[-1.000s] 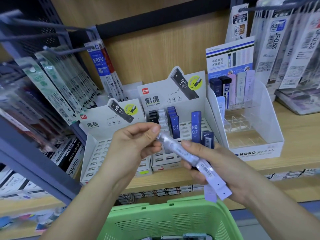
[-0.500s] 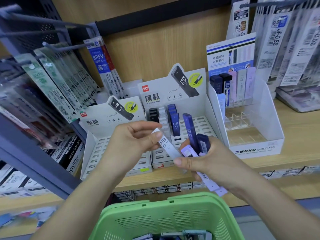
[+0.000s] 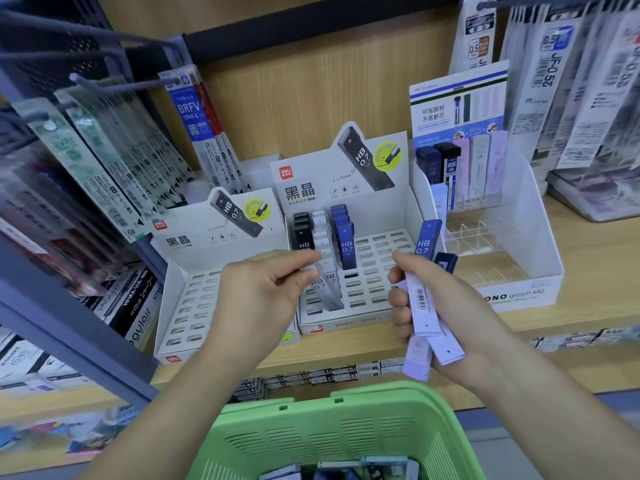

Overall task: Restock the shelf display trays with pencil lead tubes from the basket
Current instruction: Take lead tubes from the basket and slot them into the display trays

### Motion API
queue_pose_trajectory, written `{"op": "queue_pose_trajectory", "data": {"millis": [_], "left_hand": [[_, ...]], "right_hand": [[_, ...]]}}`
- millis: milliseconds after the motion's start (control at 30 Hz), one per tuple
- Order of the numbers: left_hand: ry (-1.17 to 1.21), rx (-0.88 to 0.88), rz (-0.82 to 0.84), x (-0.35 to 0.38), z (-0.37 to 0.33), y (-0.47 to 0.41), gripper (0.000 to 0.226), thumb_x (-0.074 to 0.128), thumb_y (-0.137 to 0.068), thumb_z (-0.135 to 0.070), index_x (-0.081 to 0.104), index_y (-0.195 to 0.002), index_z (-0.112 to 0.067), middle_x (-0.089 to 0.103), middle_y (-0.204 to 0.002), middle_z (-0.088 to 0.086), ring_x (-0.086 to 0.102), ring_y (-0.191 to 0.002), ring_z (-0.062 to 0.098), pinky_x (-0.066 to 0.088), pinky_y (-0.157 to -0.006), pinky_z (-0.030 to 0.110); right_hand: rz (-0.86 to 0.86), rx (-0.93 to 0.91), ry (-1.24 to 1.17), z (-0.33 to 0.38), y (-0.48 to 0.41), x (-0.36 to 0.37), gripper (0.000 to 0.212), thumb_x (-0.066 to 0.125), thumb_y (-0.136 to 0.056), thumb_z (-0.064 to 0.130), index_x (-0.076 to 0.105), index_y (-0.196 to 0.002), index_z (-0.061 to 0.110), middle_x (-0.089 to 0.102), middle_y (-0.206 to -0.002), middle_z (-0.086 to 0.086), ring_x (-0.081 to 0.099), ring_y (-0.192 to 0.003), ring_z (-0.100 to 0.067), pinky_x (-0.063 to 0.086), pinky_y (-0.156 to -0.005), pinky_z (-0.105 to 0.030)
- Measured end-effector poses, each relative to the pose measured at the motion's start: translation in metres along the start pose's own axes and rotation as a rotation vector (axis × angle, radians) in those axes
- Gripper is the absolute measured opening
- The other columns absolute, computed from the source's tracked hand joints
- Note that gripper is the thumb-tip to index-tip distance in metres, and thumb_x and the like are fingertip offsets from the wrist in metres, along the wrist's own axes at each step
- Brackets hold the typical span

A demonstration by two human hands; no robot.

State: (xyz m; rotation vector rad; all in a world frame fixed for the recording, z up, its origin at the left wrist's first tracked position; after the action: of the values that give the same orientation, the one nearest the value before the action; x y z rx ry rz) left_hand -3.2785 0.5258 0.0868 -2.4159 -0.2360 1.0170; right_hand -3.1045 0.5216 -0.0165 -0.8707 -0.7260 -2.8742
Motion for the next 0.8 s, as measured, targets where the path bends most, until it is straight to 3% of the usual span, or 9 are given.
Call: {"op": "queue_pose_trajectory", "data": {"millis": [67, 200, 333, 467, 567, 633, 700, 733, 800], "left_hand": [[0.001, 0.036, 0.030, 0.003, -0.001, 0.001, 0.022, 0.072, -0.082, -0.008, 0.076, -0.101, -0.018, 0.071, -0.091, -0.015, 0.061, -0.087, -0.011, 0.044, -0.081, 0.006], [-0.014, 0.132, 0.029, 0.006, -0.009, -0.001, 0.021, 0.067, -0.085, -0.006, 0.075, -0.102, -0.016, 0.064, -0.091, -0.015, 0.056, -0.081, -0.009, 0.038, -0.071, 0.002], [0.040, 0.018, -0.022, 0.007, -0.001, -0.003, 0.019, 0.076, -0.078, -0.007, 0.076, -0.092, -0.021, 0.066, -0.082, -0.016, 0.061, -0.076, -0.002, 0.044, -0.071, 0.006], [-0.053, 0.156, -0.026, 0.014, -0.008, 0.002, 0.009, 0.073, -0.080, -0.010, 0.077, -0.086, -0.016, 0.067, -0.084, -0.014, 0.062, -0.080, 0.000, 0.050, -0.077, 0.018], [-0.159, 0.192, -0.036, 0.014, -0.009, 0.002, 0.014, 0.064, -0.084, -0.018, 0.076, -0.093, -0.018, 0.064, -0.092, -0.008, 0.060, -0.086, 0.014, 0.053, -0.077, 0.035], [-0.205, 0.181, -0.049, 0.010, -0.017, 0.002, 0.013, 0.064, -0.087, -0.020, 0.073, -0.096, -0.022, 0.057, -0.091, -0.010, 0.054, -0.084, 0.008, 0.051, -0.075, 0.030], [-0.082, 0.088, 0.037, 0.013, -0.031, 0.008, 0.007, 0.066, -0.086, -0.026, 0.068, -0.086, -0.032, 0.056, -0.080, -0.013, 0.051, -0.071, 0.002, 0.045, -0.067, 0.020], [0.045, 0.000, 0.146, 0.024, -0.035, 0.014, 0.004, 0.067, -0.082, -0.034, 0.065, -0.080, -0.032, 0.059, -0.073, -0.011, 0.052, -0.065, 0.003, 0.044, -0.062, 0.021], [0.276, -0.171, 0.368, 0.050, -0.046, 0.032, 0.027, 0.070, -0.070, -0.052, 0.058, -0.082, -0.031, 0.063, -0.066, -0.005, 0.051, -0.055, 0.005, 0.045, -0.057, 0.030]], "right_hand": [[-0.008, 0.013, -0.039, -0.001, 0.001, 0.001, 0.028, 0.068, -0.086, 0.036, 0.056, -0.075, 0.014, 0.048, -0.055, 0.000, 0.048, -0.042, -0.014, 0.039, -0.036, -0.019], [0.001, 0.015, -0.023, -0.003, 0.001, 0.004, 0.030, 0.069, -0.084, 0.042, 0.055, -0.078, 0.016, 0.049, -0.055, 0.000, 0.045, -0.040, -0.011, 0.035, -0.034, -0.017], [0.042, 0.006, 0.019, -0.006, 0.002, 0.010, 0.032, 0.072, -0.076, 0.045, 0.057, -0.073, 0.017, 0.048, -0.055, 0.001, 0.040, -0.039, -0.010, 0.032, -0.035, -0.017], [0.071, 0.012, 0.020, -0.009, 0.003, 0.014, 0.033, 0.071, -0.077, 0.047, 0.057, -0.068, 0.018, 0.046, -0.054, 0.002, 0.037, -0.038, -0.010, 0.029, -0.036, -0.018], [0.091, 0.018, 0.014, -0.010, 0.005, 0.016, 0.035, 0.072, -0.075, 0.049, 0.055, -0.067, 0.019, 0.044, -0.054, 0.003, 0.035, -0.039, -0.010, 0.026, -0.039, -0.018], [0.100, 0.010, 0.009, -0.009, 0.008, 0.018, 0.037, 0.072, -0.070, 0.050, 0.054, -0.065, 0.019, 0.042, -0.054, 0.003, 0.035, -0.041, -0.010, 0.026, -0.039, -0.018], [0.082, -0.008, -0.019, -0.009, 0.007, 0.018, 0.038, 0.073, -0.068, 0.050, 0.053, -0.062, 0.019, 0.040, -0.054, 0.003, 0.035, -0.043, -0.011, 0.028, -0.038, -0.018], [0.063, -0.017, -0.041, -0.009, 0.005, 0.016, 0.038, 0.075, -0.068, 0.050, 0.052, -0.062, 0.020, 0.040, -0.056, 0.002, 0.037, -0.045, -0.012, 0.030, -0.039, -0.019], [0.029, -0.023, -0.079, -0.011, 0.004, 0.012, 0.041, 0.078, -0.069, 0.052, 0.051, -0.066, 0.021, 0.042, -0.061, 0.000, 0.045, -0.051, -0.016, 0.037, -0.047, -0.023]]}}
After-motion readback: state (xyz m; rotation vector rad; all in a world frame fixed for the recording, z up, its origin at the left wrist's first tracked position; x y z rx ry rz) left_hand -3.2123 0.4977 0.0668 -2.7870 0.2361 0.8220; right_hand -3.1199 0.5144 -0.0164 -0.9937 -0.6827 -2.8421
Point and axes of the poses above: each hand's wrist, its own y-axis away from the middle knuckle, its own x-axis out of the palm, z = x × y, the point moved 9 cm from there along -y, towards the middle knuckle
